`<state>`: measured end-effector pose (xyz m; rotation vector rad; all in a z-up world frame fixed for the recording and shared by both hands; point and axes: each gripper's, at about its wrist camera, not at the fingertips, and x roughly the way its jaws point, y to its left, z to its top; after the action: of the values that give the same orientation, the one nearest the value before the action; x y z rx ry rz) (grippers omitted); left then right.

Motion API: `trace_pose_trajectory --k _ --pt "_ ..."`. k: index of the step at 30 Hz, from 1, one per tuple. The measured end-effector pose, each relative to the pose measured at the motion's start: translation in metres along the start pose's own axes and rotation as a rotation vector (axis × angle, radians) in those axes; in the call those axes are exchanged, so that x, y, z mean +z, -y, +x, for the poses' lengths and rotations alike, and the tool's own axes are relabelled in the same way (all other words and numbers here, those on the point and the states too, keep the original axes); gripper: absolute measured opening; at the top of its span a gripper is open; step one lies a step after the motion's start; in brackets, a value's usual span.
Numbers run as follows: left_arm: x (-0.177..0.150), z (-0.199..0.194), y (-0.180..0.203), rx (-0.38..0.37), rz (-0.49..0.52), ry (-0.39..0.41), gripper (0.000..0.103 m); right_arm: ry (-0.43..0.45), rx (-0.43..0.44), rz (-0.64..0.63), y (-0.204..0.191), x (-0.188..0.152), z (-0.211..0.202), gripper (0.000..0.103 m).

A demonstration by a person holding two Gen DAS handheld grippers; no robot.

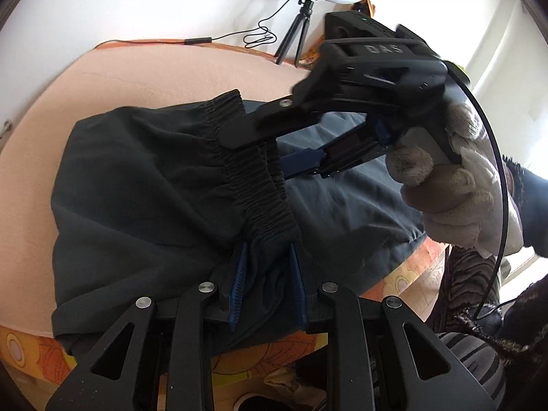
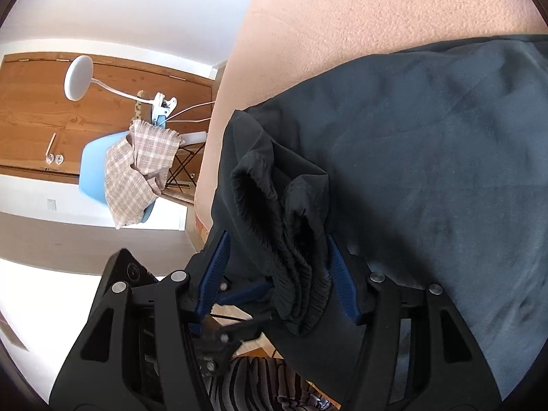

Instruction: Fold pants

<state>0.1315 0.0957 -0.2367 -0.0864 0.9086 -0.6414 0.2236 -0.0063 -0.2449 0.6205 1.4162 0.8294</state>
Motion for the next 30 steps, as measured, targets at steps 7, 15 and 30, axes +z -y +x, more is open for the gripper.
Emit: trace_pose_trajectory --k 7,15,30 --pt "0.003 -0.012 -0.002 0.039 -0.015 0.015 0.022 0.002 -0.101 -0.061 -0.016 -0.003 0.011 0.024" --pt "0.014 -0.087 -0.020 0.187 -0.137 0.225 0.025 0.035 -0.016 -0.070 -0.012 -0.002 -0.030 0.019" --pt "0.063 -0.080 0.052 0.182 -0.033 0.188 0.030 0.122 -0.039 -0.035 0.043 -0.039 -0.164 0.019"
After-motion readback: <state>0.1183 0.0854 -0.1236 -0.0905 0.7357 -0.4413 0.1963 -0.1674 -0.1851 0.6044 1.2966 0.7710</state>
